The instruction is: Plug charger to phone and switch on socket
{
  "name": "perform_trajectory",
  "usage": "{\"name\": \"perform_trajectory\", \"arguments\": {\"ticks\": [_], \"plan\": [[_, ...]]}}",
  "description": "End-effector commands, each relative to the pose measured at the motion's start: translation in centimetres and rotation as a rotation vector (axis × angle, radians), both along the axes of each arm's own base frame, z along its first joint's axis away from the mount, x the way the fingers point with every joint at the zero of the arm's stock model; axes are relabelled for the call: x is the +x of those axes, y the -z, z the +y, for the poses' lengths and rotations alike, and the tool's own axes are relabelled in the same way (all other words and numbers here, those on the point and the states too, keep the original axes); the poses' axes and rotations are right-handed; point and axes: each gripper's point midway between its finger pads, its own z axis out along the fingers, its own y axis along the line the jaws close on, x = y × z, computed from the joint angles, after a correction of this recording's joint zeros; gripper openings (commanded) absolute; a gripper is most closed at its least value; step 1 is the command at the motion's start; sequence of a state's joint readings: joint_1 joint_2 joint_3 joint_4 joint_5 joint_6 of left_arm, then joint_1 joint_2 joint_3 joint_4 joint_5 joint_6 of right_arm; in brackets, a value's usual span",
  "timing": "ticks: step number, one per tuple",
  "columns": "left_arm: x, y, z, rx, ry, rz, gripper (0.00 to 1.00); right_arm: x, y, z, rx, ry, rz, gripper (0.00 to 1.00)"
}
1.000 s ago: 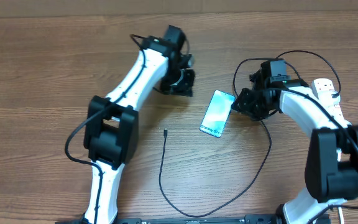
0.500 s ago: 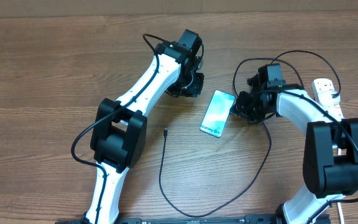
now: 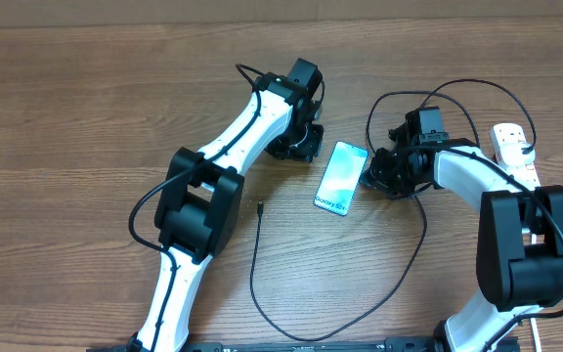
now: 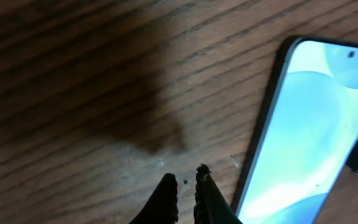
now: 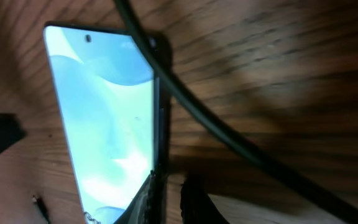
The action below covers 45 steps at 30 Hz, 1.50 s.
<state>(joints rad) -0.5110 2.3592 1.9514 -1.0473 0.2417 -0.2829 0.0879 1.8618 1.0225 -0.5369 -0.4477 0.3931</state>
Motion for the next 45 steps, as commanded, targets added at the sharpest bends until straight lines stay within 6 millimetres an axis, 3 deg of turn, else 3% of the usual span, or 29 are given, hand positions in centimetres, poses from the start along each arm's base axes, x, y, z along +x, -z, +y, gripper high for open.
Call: {"name": "perform_trajectory", "arguments": {"ticks": [1, 14, 19, 27, 32, 45], "plan": [[0.2, 0.0, -0.2, 0.004, 0.0, -0.007, 0.08, -0.3, -0.3, 1.4, 0.056, -0.024, -0.002, 0.12], [0.6, 0.5, 4.3, 0.166, -0.053, -0.005, 0.09, 0.0, -0.4, 4.3, 0.043, -0.047, -0.035, 0.13], [1.2, 0.6, 5.3, 0.165, -0.079, -0.002, 0.1, 0.0, 0.3, 3.3, -0.026, 0.007, -0.019, 0.16], [1.3, 0.6, 5.6, 0.165, -0.061, -0.005, 0.09, 1.6, 0.3, 1.0, -0.044, 0.106, -0.039, 0.17], [1.3, 0.6, 5.5, 0.162, -0.061, -0.003, 0.09, 1.1, 0.6, 0.1, -0.052, 0.127, -0.004, 0.16], [2.0, 0.6, 6.3, 0.157, -0.08, -0.015, 0.09, -0.2, 1.0, 1.8, -0.034, 0.104, 0.032, 0.13]]}}
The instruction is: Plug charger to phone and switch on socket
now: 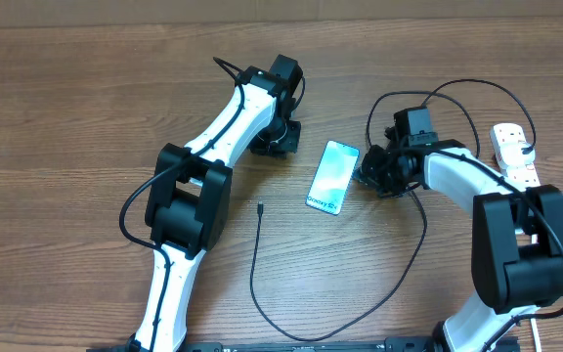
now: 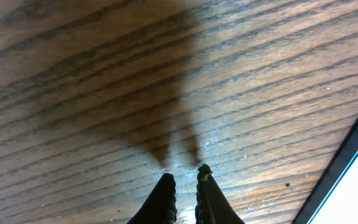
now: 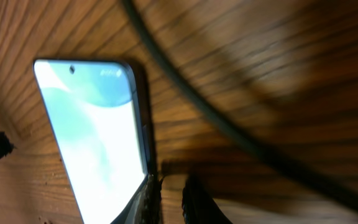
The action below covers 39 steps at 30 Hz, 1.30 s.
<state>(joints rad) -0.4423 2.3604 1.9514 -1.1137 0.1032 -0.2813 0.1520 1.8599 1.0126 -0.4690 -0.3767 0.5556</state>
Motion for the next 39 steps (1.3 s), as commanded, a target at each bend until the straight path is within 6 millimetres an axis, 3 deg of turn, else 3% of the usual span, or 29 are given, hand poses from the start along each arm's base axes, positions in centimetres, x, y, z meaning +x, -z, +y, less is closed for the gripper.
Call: {"name": "perform_trajectory", "arguments": {"ticks": [1, 7, 16, 23, 27, 33, 36, 39], "plan": [[0.8, 0.0, 0.8, 0.004, -0.005, -0.01, 0.09, -0.9, 0.8, 0.7, 0.003, 0.007, 0.024, 0.13], [1.0, 0.0, 1.9, 0.008, -0.028, 0.001, 0.09, -1.0, 0.8, 2.9, 0.027, -0.022, 0.0, 0.13], [0.7, 0.0, 2.7, 0.017, -0.041, 0.022, 0.09, -0.9, -0.1, 8.1, 0.05, -0.124, -0.099, 0.13], [0.4, 0.0, 2.7, 0.017, -0.033, 0.034, 0.1, -0.7, -0.3, 8.8, 0.037, -0.135, -0.132, 0.11], [0.0, -0.2, 1.4, -0.056, 0.055, 0.046, 0.13, 0.0, -0.3, 7.7, 0.032, -0.104, -0.133, 0.11], [0.5, -1.8, 0.7, -0.104, 0.181, 0.017, 0.25, 0.0, 0.2, 5.0, 0.035, -0.045, -0.073, 0.24], [1.2, -5.1, -0.5, -0.146, 0.244, -0.024, 0.4, 0.2, -0.1, 3.9, 0.076, -0.048, -0.068, 0.4], [1.0, -6.8, -1.4, -0.154, 0.322, -0.045, 0.68, 0.2, -0.4, 2.6, 0.12, -0.036, -0.048, 0.63]]}}
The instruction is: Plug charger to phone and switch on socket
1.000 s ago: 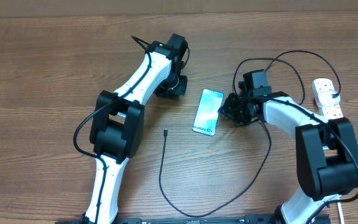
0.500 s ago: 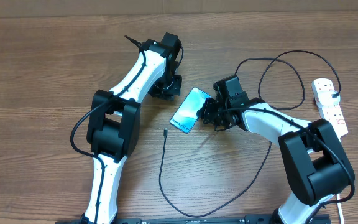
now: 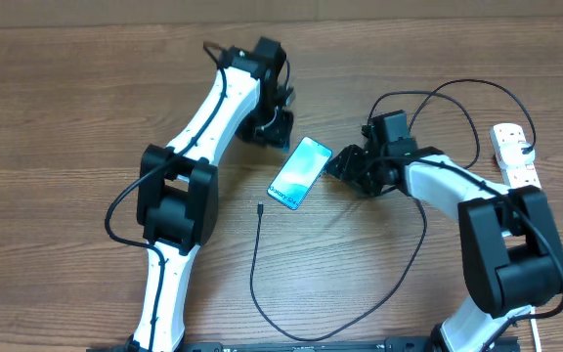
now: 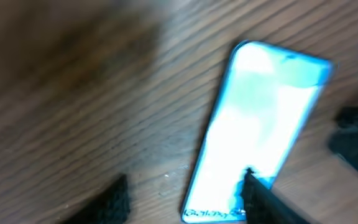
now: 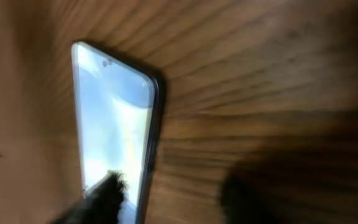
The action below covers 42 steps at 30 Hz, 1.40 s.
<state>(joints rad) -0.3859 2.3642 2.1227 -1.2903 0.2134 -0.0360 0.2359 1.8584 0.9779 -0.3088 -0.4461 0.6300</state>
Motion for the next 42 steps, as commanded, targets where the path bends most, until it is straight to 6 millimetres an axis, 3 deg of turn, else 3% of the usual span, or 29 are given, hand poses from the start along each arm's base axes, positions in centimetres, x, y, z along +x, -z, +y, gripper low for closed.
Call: {"name": "perform_trajectory", "arguments": {"ticks": [1, 2, 3, 8, 11, 17, 27, 35, 42], "plan": [[0.1, -2.5, -2.3, -0.054, 0.162, -0.062, 0.78, -0.4, 0.4, -2.3, 0.03, 0.007, 0.036, 0.7], [-0.2, -2.5, -2.5, -0.047, 0.189, -0.063, 0.88, -0.5, 0.4, -2.9, 0.04, 0.004, 0.043, 0.74], [-0.4, -2.3, -2.7, -0.033, 0.205, -0.064, 0.91, -0.7, 0.4, -3.4, 0.043, 0.011, 0.053, 0.76], [-1.7, -0.5, -3.4, 0.065, 0.268, -0.068, 0.94, -1.4, 1.0, -6.3, 0.021, 0.034, 0.093, 0.81], [-2.5, 0.3, -4.1, 0.081, 0.29, -0.061, 1.0, -1.6, 1.1, -7.6, 0.011, 0.036, 0.099, 1.0], [-2.7, 1.4, -4.7, 0.123, 0.223, -0.075, 1.0, -1.7, 1.4, -8.9, -0.009, 0.057, 0.107, 1.0], [-2.3, 4.1, -5.3, 0.115, 0.161, -0.104, 1.0, -1.7, 1.4, -8.9, -0.01, 0.057, 0.106, 1.0], [-2.6, 5.1, -5.6, 0.113, 0.158, -0.106, 0.99, -1.6, 1.4, -8.9, -0.011, 0.057, 0.103, 1.0], [-3.1, 6.4, -5.0, 0.16, 0.122, -0.106, 0.93, -1.6, 1.4, -8.9, -0.011, 0.057, 0.103, 1.0]]}}
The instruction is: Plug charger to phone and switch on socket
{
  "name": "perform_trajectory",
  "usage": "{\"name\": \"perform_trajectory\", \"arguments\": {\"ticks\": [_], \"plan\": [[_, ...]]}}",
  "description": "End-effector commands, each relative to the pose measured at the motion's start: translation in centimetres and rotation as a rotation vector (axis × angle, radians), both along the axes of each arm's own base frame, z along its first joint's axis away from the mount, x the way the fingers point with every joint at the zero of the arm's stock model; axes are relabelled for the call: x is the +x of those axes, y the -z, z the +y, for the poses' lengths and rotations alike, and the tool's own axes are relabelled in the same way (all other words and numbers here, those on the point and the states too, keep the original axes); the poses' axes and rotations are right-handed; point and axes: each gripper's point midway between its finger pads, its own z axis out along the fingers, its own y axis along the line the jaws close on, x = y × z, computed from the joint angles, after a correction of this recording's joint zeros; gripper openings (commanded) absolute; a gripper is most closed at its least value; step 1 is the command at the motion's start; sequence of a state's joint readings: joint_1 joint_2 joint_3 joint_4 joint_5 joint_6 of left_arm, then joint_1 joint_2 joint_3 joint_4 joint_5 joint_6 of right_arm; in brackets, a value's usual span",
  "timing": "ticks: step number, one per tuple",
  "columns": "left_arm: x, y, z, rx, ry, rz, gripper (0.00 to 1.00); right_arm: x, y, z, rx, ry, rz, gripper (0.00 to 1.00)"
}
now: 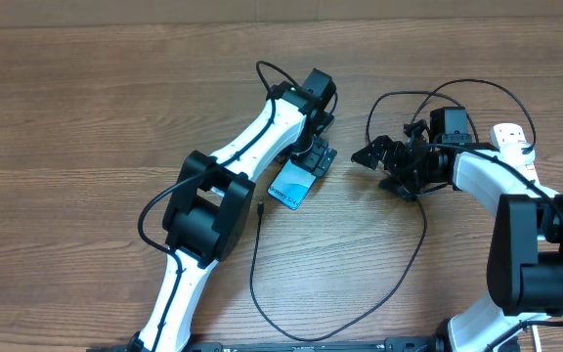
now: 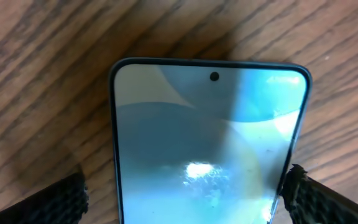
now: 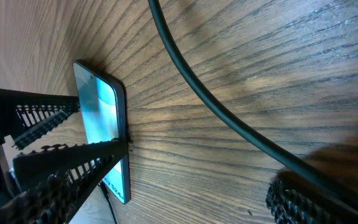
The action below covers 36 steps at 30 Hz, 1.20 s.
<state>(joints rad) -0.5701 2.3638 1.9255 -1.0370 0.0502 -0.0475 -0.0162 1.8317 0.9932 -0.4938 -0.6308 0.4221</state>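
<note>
The phone (image 1: 292, 188) lies screen up on the wooden table, its lit screen filling the left wrist view (image 2: 207, 143). My left gripper (image 1: 317, 156) is open astride the phone's upper end (image 2: 185, 199), one finger on each side of it. My right gripper (image 1: 383, 164) stands open to the right of the phone, apart from it (image 3: 173, 205). The right wrist view shows the phone (image 3: 104, 118) edge-on between the left gripper's fingers. The charger's black cable (image 1: 424, 230) loops across the table, and its free plug tip (image 1: 261, 207) lies just left of the phone's lower end.
A white power strip (image 1: 512, 147) sits at the right edge behind the right arm, with the cable coming from it. The cable (image 3: 229, 118) passes close under the right wrist. The table's far edge runs along the top of the overhead view.
My left gripper was up and left of the phone; now it straddles the phone's upper end, open. My right gripper was beside the phone's right edge and is now further right.
First both grippers were shut, one on either side of the phone near the table's middle. At each later moment the phone lay further left and more turned, with the right gripper against its right edge. Both grippers then opened; now the left straddles the phone.
</note>
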Motion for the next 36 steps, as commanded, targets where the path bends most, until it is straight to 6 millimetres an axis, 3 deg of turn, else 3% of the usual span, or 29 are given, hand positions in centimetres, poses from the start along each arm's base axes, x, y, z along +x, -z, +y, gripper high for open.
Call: {"name": "perform_trajectory", "arguments": {"ticks": [1, 7, 16, 18, 26, 36], "plan": [[-0.8, 1.4, 0.6, 0.049, -0.055, 0.011, 0.93, -1.1, 2.9, -2.0, -0.115, 0.03, 0.062, 1.0], [-0.6, 1.8, 1.7, 0.099, -0.11, -0.011, 0.79, -1.1, 2.9, -2.0, -0.115, 0.03, 0.062, 1.0], [0.2, 1.5, 4.3, 0.225, -0.275, -0.083, 0.78, -1.0, 2.9, -2.1, -0.12, 0.032, 0.059, 1.0], [-0.5, 1.7, 4.0, 0.209, -0.265, -0.043, 0.82, -1.0, 2.9, -2.1, -0.122, 0.032, 0.059, 1.0], [-1.6, 1.6, 4.6, 0.239, -0.239, 0.001, 0.81, -0.9, 2.9, -2.1, -0.122, 0.032, 0.056, 1.0], [-1.8, 1.7, 4.1, 0.222, -0.005, 0.023, 0.82, -0.9, 2.9, -2.1, -0.122, 0.032, 0.055, 1.0]]}}
